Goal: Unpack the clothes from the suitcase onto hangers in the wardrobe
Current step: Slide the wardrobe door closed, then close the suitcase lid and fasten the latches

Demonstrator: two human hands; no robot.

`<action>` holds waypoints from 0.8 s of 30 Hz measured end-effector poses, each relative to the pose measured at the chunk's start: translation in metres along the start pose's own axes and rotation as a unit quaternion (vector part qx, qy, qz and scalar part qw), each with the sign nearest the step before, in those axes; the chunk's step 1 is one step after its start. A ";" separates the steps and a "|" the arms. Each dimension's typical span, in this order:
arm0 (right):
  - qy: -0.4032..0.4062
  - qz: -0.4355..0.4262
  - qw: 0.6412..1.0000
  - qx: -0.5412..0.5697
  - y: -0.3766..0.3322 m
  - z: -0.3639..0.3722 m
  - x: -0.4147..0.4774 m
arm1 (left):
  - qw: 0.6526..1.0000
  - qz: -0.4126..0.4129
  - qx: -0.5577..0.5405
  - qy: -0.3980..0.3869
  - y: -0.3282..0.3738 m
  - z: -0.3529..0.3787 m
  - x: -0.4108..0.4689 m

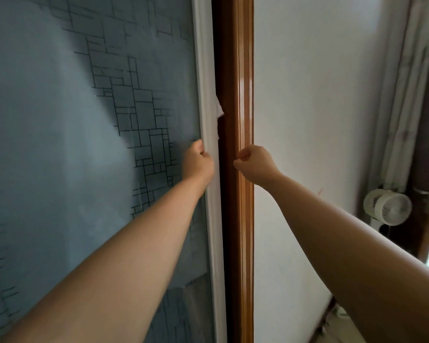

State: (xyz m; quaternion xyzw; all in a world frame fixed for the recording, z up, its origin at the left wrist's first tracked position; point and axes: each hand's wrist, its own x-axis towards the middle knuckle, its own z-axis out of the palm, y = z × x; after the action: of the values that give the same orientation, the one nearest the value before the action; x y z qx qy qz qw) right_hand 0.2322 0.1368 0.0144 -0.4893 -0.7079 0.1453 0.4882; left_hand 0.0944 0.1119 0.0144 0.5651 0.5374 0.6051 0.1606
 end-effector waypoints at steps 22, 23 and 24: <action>0.070 0.337 0.932 -0.113 0.092 -0.073 -0.297 | 0.940 -0.195 -0.091 -0.266 -0.084 0.023 -0.254; 0.070 0.354 0.926 -0.110 0.097 -0.078 -0.312 | 0.934 -0.206 -0.087 -0.278 -0.087 0.029 -0.266; 0.072 0.369 0.921 -0.107 0.101 -0.082 -0.325 | 0.930 -0.215 -0.084 -0.288 -0.091 0.034 -0.276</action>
State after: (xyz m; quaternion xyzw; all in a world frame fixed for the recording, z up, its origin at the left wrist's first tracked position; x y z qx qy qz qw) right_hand 0.3703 -0.1082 -0.1938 -0.7741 -0.4516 0.2031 0.3945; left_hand 0.1713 -0.0597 -0.2095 0.5703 0.5242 0.4105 0.4812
